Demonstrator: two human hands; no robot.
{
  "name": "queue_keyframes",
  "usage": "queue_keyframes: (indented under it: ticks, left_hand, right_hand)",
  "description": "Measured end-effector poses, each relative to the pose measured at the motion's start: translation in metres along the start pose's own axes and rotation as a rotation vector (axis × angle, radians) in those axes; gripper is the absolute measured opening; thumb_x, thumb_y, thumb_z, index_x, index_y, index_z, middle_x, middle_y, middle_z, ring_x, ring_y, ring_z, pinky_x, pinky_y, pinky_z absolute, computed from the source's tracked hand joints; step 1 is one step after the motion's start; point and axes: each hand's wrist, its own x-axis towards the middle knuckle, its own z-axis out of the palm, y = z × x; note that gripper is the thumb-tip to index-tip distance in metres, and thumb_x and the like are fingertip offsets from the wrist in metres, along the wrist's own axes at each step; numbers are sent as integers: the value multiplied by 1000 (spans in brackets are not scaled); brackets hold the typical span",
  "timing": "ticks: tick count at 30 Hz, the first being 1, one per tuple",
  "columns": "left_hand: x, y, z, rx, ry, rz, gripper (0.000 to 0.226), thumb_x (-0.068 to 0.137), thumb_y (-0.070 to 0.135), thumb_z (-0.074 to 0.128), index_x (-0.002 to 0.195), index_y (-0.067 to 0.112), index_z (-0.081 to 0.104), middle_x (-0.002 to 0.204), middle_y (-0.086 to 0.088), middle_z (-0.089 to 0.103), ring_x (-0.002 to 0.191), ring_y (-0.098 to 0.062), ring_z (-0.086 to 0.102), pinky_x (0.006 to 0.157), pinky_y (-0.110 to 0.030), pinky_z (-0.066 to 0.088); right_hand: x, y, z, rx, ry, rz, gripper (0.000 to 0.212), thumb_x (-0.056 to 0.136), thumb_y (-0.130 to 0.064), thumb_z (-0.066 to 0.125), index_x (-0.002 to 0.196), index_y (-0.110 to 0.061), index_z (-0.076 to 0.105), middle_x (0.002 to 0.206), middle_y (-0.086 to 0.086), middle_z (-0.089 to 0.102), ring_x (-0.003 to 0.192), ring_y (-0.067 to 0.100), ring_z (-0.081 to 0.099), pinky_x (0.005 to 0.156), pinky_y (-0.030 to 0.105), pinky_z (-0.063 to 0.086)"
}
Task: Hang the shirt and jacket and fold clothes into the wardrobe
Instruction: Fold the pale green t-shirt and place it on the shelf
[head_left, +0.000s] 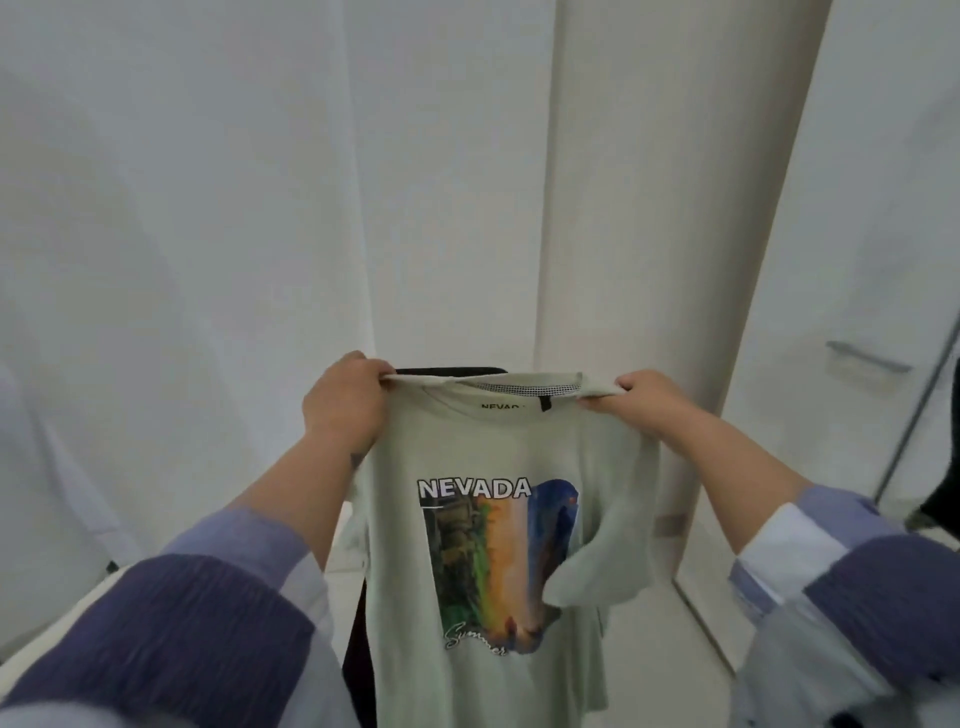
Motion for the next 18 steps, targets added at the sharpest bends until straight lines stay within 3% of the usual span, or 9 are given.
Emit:
queue_keyframes:
  ticks: [3,6,9,11,12,14,16,18]
  left_hand:
    - [-6,10,-18,-280,81,-95,36,88,9,39,108,18,68,111,-10,66,102,-31,60,86,-32,47]
    - [-12,14,-32,-351,149,-105,35,87,7,40,108,13,68,107,-17,67,99,-35,61,88,-36,48]
    - [-17,19,-46,-392,139,-153,35,87,18,43,109,16,71,110,-20,61,108,-38,53,95,-38,41]
    - [-26,23,-56,-472,140,-242,28,93,26,48,111,20,68,122,-11,49,118,-29,41,106,-35,31]
    - [-29,23,-60,-541,164,-269,22,92,28,52,108,20,66,121,-6,47,115,-24,39,104,-34,31]
    - [-34,23,-68,-717,179,-277,12,83,29,61,90,18,61,105,-1,53,98,-17,45,87,-31,37]
    - [-38,23,-80,-848,128,-293,22,62,34,64,71,15,57,81,-2,53,78,-19,44,72,-33,33]
    - [-39,27,-90,-1025,4,-350,29,47,34,59,64,13,50,68,-6,43,69,-21,36,62,-34,29]
  right_hand:
    - [-6,-12,-21,253,-182,-6,14,87,-16,66,78,-14,55,75,4,53,67,17,48,59,26,34]
    - [-10,-25,-34,287,-245,-61,24,88,6,48,82,-14,61,87,10,62,79,22,57,76,34,42]
    - [-14,-37,-36,259,-200,-53,36,79,10,41,80,-15,67,86,12,65,80,25,58,78,37,43]
    - [-15,-42,-35,203,-165,-65,35,76,7,43,85,-12,71,87,12,64,79,23,56,73,35,40]
    - [-16,-43,-34,174,-146,-78,35,76,5,44,92,-7,72,88,13,63,80,22,54,71,34,38]
    - [-16,-43,-33,179,-122,-105,32,78,5,44,99,1,69,88,12,60,80,20,52,68,29,38]
    - [-17,-43,-32,193,-111,-157,26,85,4,44,96,-1,68,85,10,61,78,18,53,64,26,39]
    - [-16,-42,-31,118,-67,-227,23,89,1,47,90,-5,69,83,8,60,79,18,51,62,26,37]
